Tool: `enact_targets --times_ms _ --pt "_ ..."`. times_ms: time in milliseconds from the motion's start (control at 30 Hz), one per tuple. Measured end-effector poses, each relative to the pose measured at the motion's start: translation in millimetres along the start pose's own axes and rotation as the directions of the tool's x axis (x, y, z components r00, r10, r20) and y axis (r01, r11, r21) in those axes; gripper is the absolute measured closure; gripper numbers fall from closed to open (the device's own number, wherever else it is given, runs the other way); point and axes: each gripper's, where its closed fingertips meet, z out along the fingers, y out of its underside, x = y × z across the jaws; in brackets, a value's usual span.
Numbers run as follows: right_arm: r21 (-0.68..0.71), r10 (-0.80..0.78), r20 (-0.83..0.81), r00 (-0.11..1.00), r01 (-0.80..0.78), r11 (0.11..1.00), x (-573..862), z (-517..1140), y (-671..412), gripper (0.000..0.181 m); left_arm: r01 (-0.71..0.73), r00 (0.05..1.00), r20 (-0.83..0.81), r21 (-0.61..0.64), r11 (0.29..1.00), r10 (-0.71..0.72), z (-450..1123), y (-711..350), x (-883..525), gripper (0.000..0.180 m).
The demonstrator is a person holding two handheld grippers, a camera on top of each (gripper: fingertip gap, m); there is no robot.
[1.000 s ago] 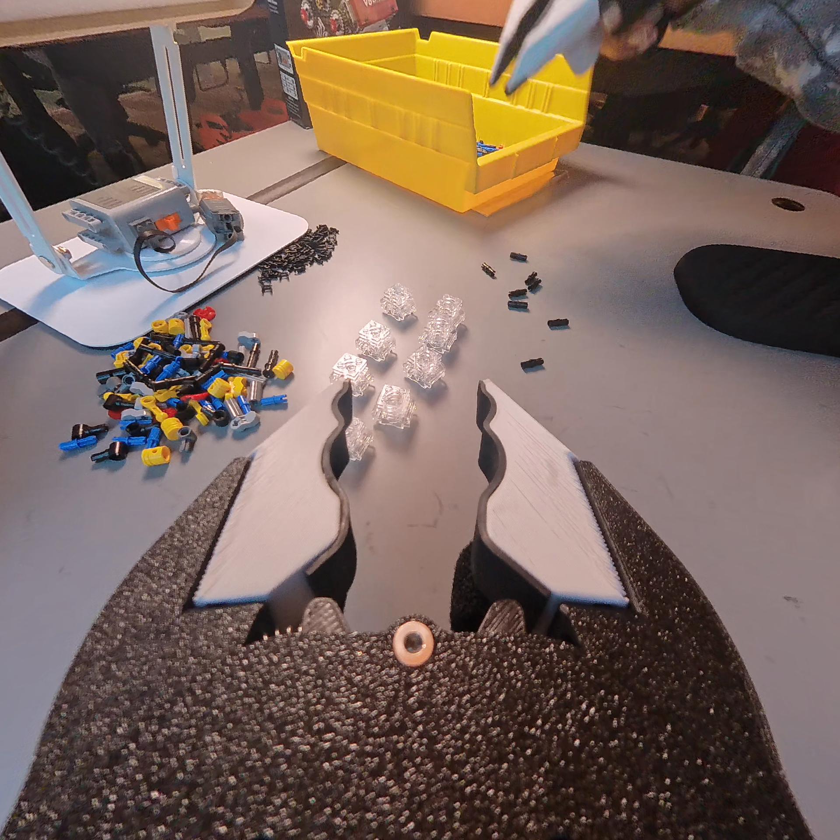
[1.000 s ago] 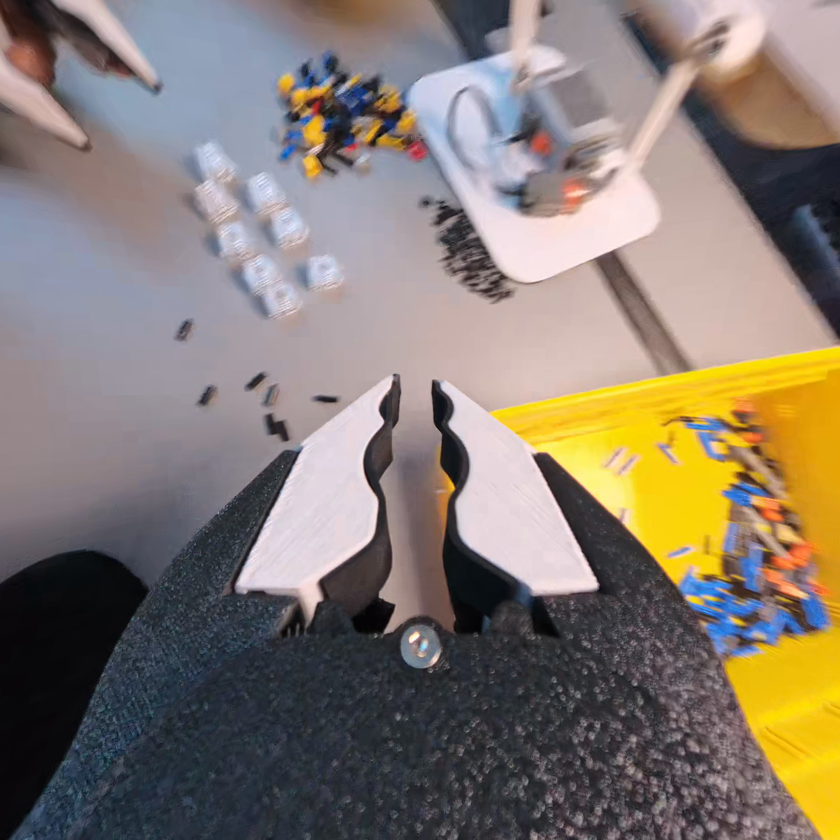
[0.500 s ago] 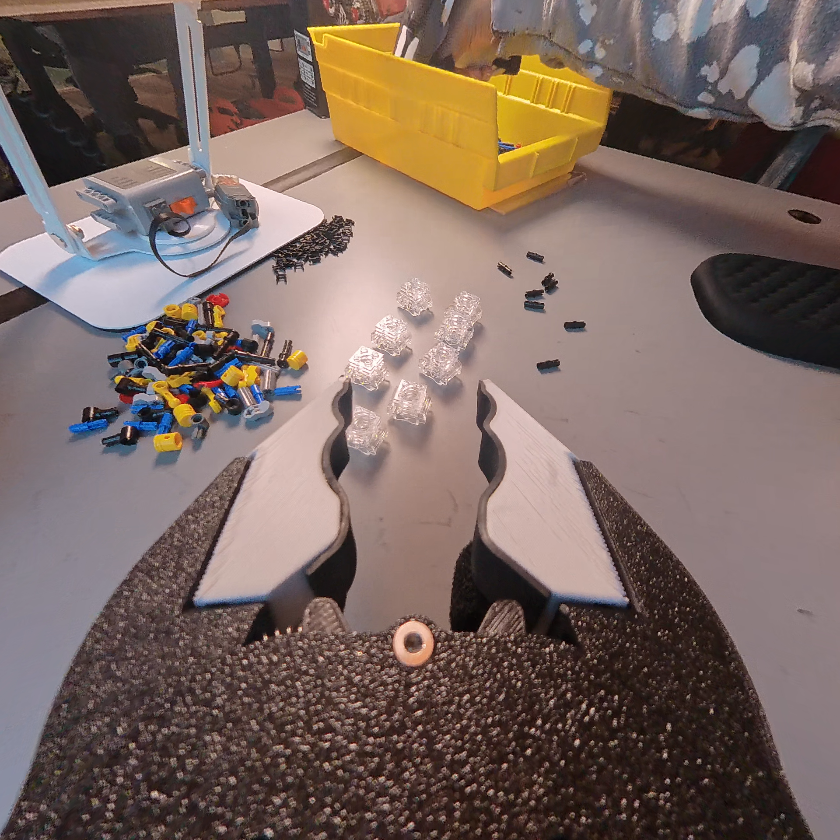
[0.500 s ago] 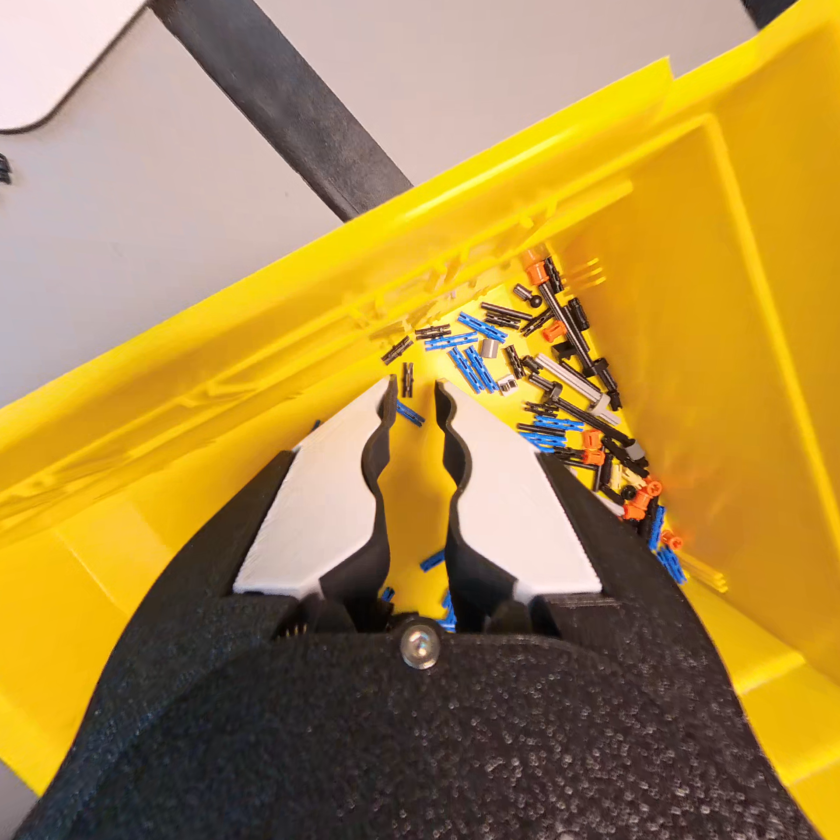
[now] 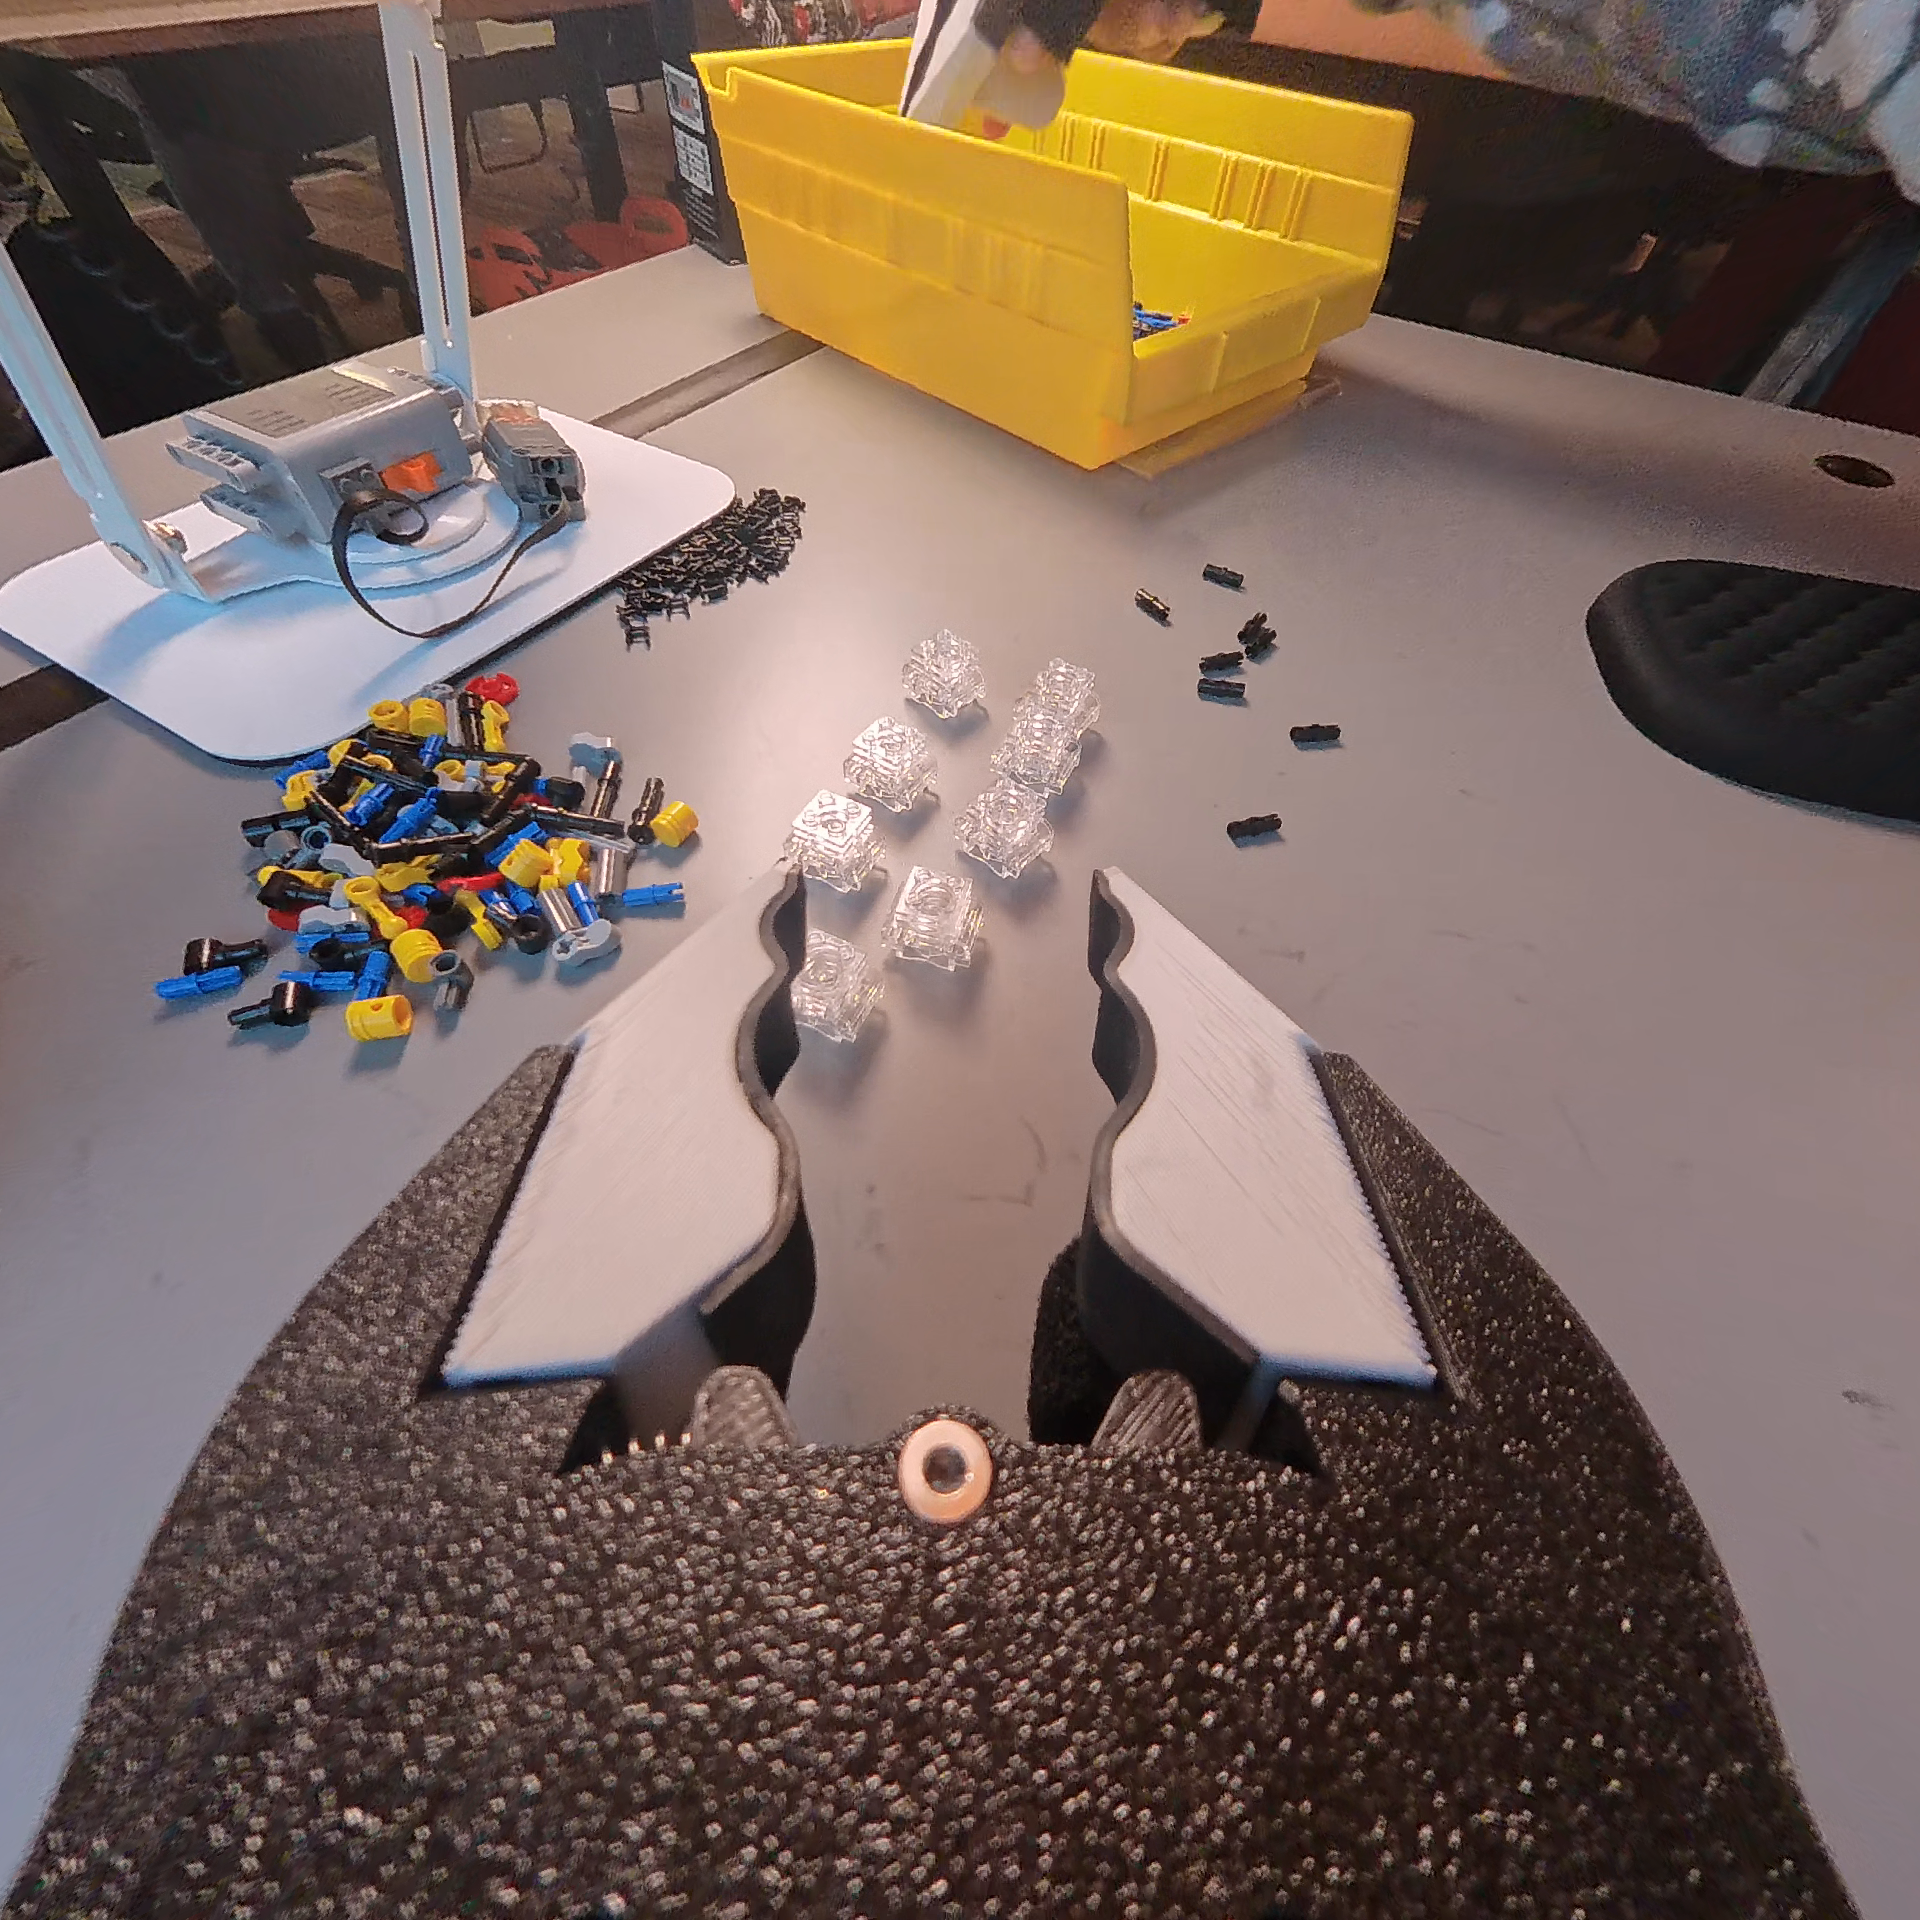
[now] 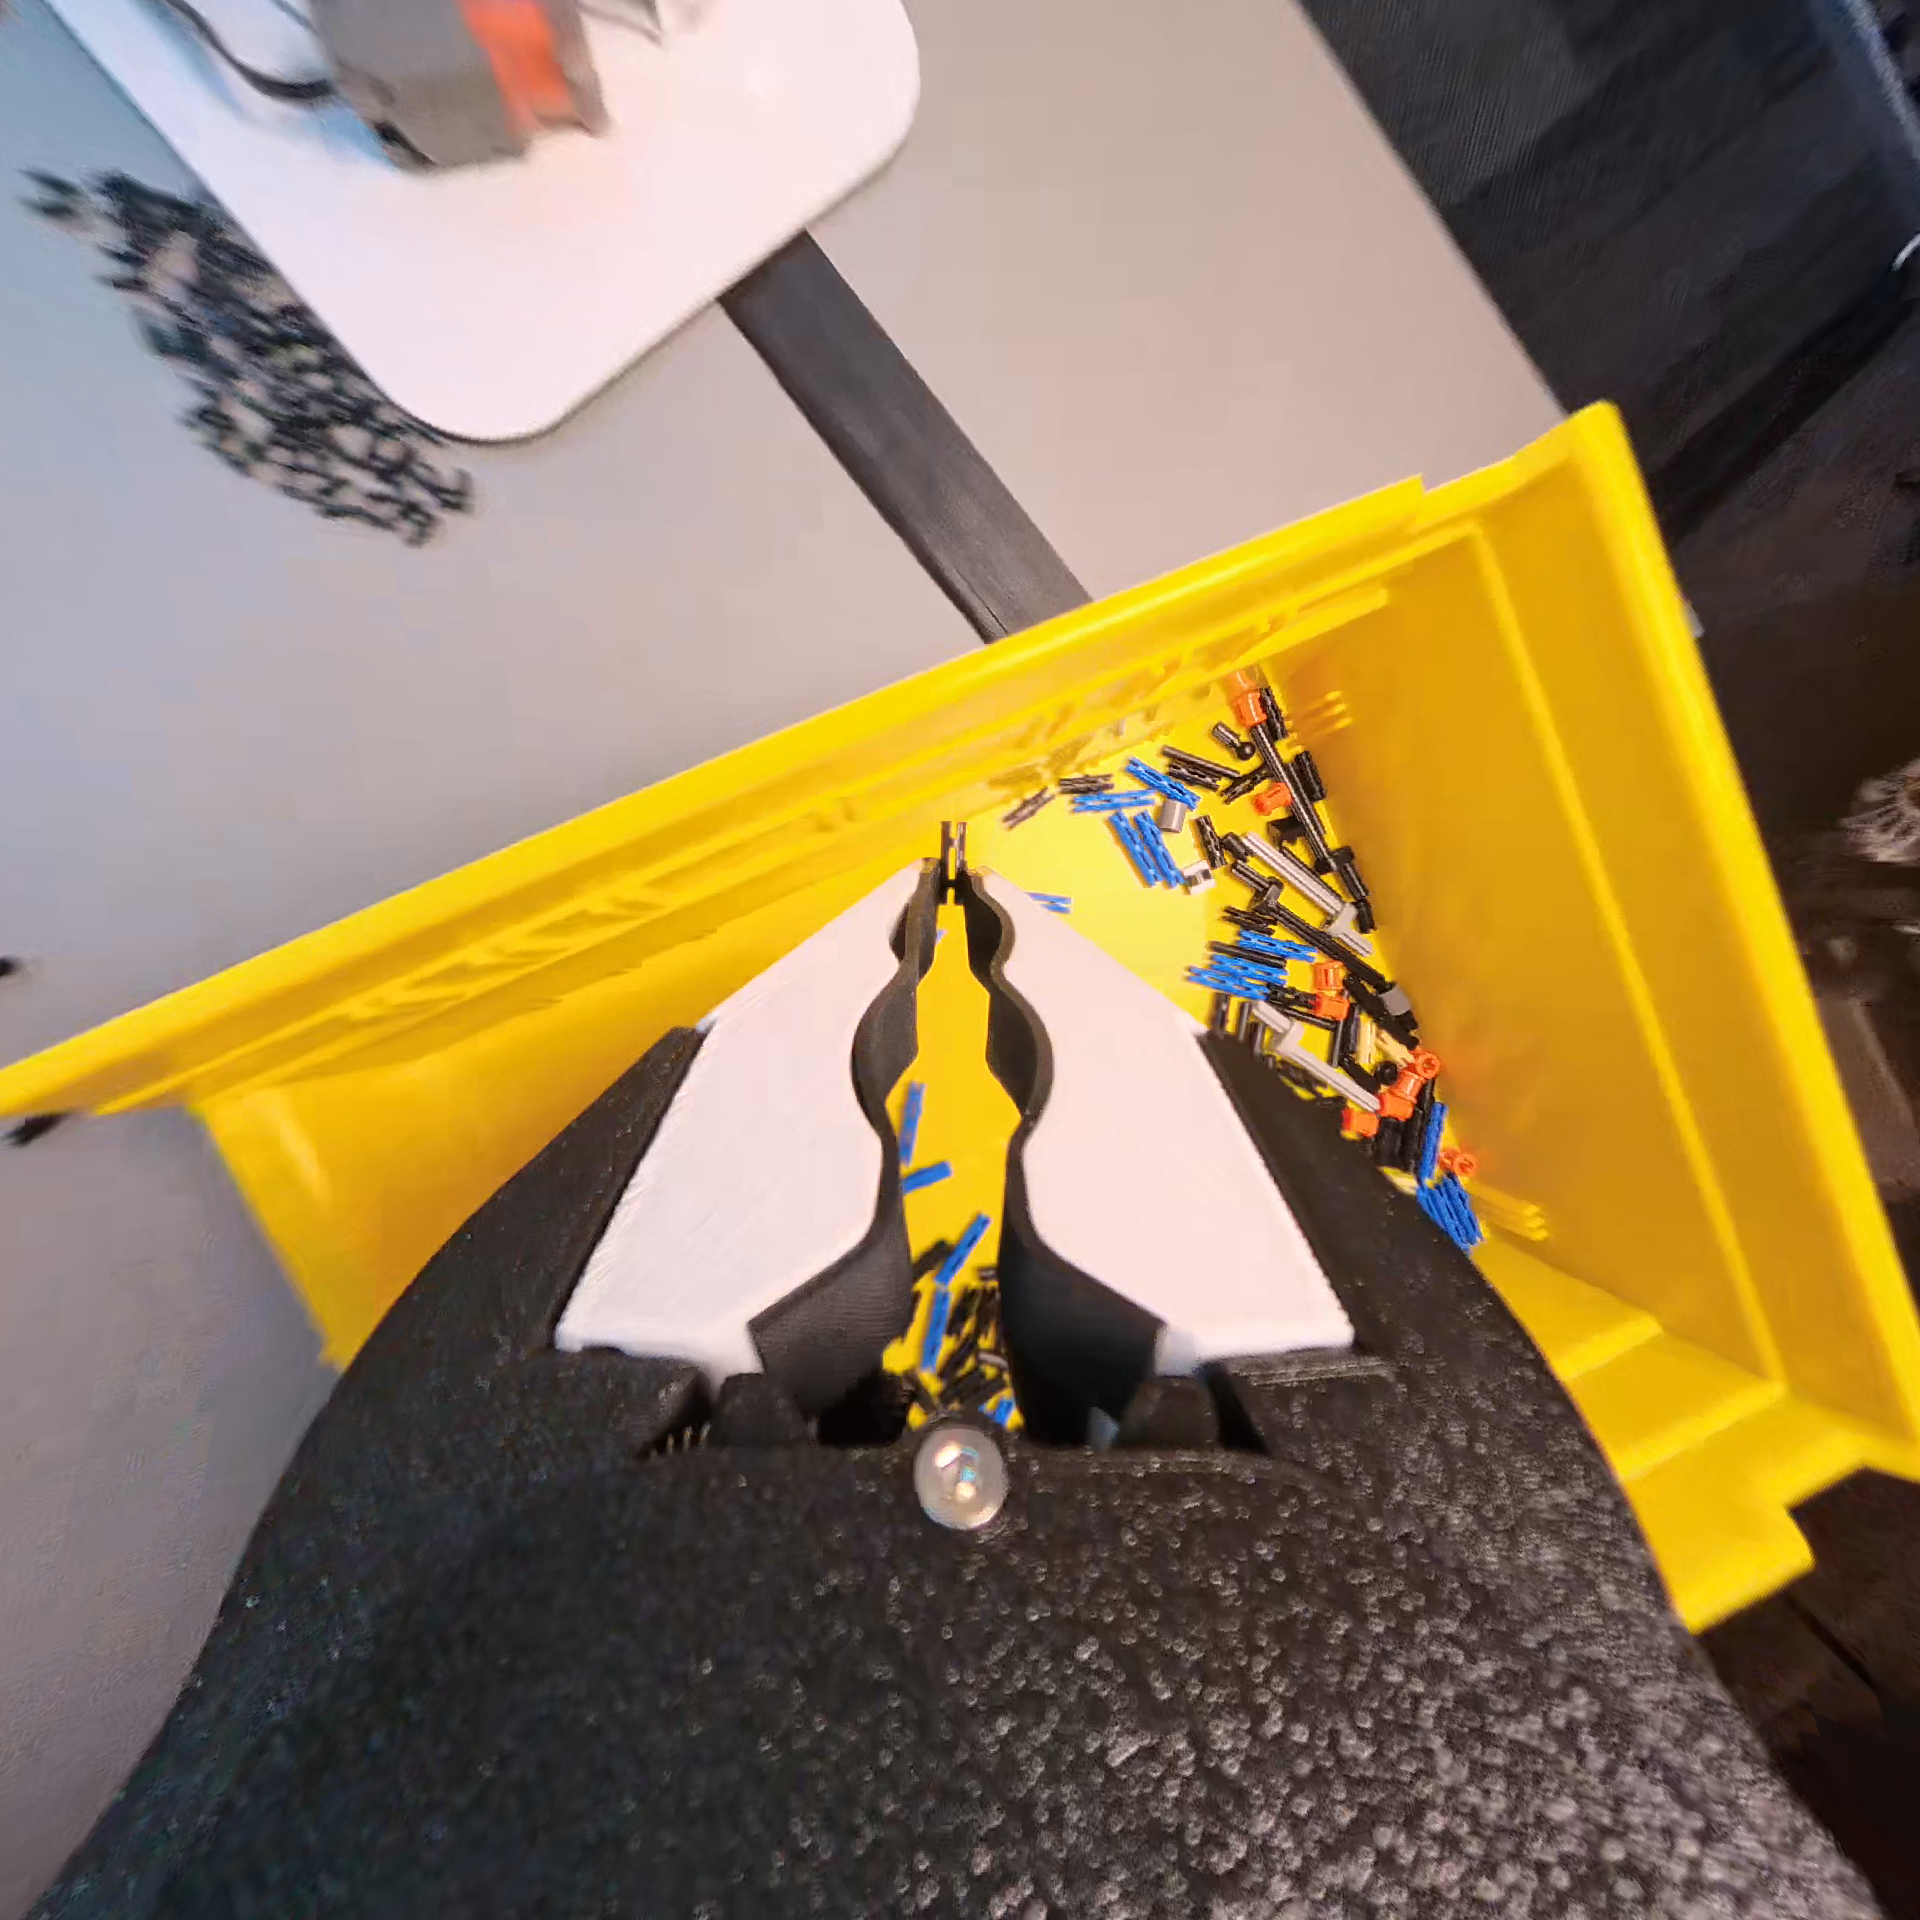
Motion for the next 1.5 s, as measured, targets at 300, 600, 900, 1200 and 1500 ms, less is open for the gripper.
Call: enact_targets --times_ms 300,600,900,1200,1500 --pt "0.109 -0.3 0.136 0.944 0.286 0.952 -199.5 -81.6 24.0 0.177 0.003 1.0 -0.015 0.001 1.0 -0.002 2.4 -1.1 1.3 0.127" --pt "-0.067 -0.307 0.206 0.929 0.326 0.943 -250.3 7.7 98.0 0.176 -0.003 1.0 0.001 0.006 1.0 0.003 1.3 -1.5 2.9 0.128" --pt "0.213 -0.172 0.056 0.984 0.156 0.964 -156.6 -77.7 -2.0 0.166 0.002 1.0 0.004 -0.001 1.0 -0.002 2.7 -1.0 0.7 0.128" --pt "0.029 0.263 -0.033 0.964 -0.262 0.965 17.1 30.2 5.9 0.161 -0.007 1.0 0.01 -0.004 1.0 0.007 1.8 0.1 0.7 0.128" --pt "-0.044 0.279 -0.055 0.959 -0.282 0.958 29.4 73.0 20.9 0.163 0.032 0.999 0.002 -0.005 0.999 -0.032 3.0 0.0 -5.1 0.128"
